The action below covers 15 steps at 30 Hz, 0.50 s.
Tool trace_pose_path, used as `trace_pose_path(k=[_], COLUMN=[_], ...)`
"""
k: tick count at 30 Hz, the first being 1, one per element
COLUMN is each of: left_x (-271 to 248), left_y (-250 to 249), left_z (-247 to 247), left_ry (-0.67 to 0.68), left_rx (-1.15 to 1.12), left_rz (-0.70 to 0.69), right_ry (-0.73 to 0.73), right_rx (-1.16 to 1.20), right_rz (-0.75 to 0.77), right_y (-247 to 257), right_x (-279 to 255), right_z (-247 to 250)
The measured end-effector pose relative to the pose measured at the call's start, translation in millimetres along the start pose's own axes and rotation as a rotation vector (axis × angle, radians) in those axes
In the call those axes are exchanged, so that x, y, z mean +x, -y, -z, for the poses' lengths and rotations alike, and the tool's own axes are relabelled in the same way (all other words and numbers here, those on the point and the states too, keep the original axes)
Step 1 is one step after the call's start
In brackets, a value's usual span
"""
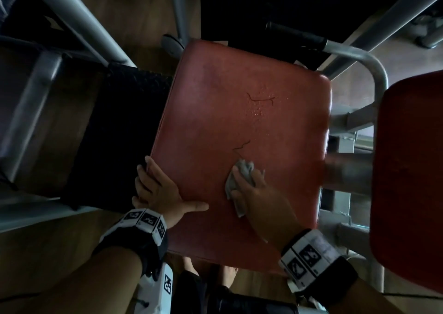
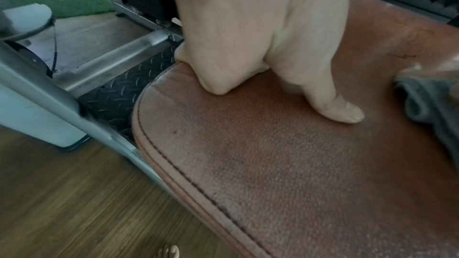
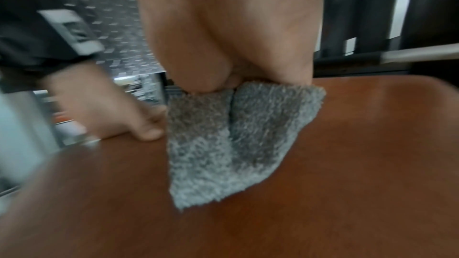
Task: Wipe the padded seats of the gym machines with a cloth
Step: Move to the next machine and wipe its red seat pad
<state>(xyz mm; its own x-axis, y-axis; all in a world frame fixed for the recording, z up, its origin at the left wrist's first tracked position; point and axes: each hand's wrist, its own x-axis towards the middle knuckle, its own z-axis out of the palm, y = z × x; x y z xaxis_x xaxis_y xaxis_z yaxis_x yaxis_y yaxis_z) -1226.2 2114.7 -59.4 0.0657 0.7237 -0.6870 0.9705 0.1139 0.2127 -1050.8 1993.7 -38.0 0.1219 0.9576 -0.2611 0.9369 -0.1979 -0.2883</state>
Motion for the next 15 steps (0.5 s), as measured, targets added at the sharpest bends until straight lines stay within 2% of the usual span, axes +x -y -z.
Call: trace_pose_path(k=[2, 3, 5, 7, 11, 13, 15], left_x=[0.0, -0.2, -0.9, -1.6, -3.3, -3.9, -3.7], left_y=[1.0, 1.4, 1.6, 1.0, 0.4, 0.7, 1.1], left_z=[-0.5, -0.9, -0.9, 0.0, 2.6, 2.7, 2.7], left_ry=[0.014, 0.014, 0.005, 0.011, 0.037, 0.04, 0.038], left_rx=[-0.019, -0.021, -0.01, 0.0, -0.014, -0.017, -0.015], left_rz=[-0.007, -0.009, -0.01, -0.012, -0.025, -0.027, -0.027], right_ry=[-0.023, 0.02, 0.212, 0.315, 0.088, 0.053, 0.096], right_rx=[0.056, 0.069, 0.033, -0.031, 0.033, 0.017, 0.011], right_rz=[-0.136, -0.169, -0.142, -0.058, -0.22, -0.158, -0.094], right_y=[-6.6, -6.2, -0.2, -1.1, -15.5, -8.1, 0.0], right_x=[2.2, 1.5, -4.3, -10.6, 2.7, 5.7, 2.4], right_z=[-1.0, -1.8, -11.4, -20.0, -1.5, -0.7, -5.1])
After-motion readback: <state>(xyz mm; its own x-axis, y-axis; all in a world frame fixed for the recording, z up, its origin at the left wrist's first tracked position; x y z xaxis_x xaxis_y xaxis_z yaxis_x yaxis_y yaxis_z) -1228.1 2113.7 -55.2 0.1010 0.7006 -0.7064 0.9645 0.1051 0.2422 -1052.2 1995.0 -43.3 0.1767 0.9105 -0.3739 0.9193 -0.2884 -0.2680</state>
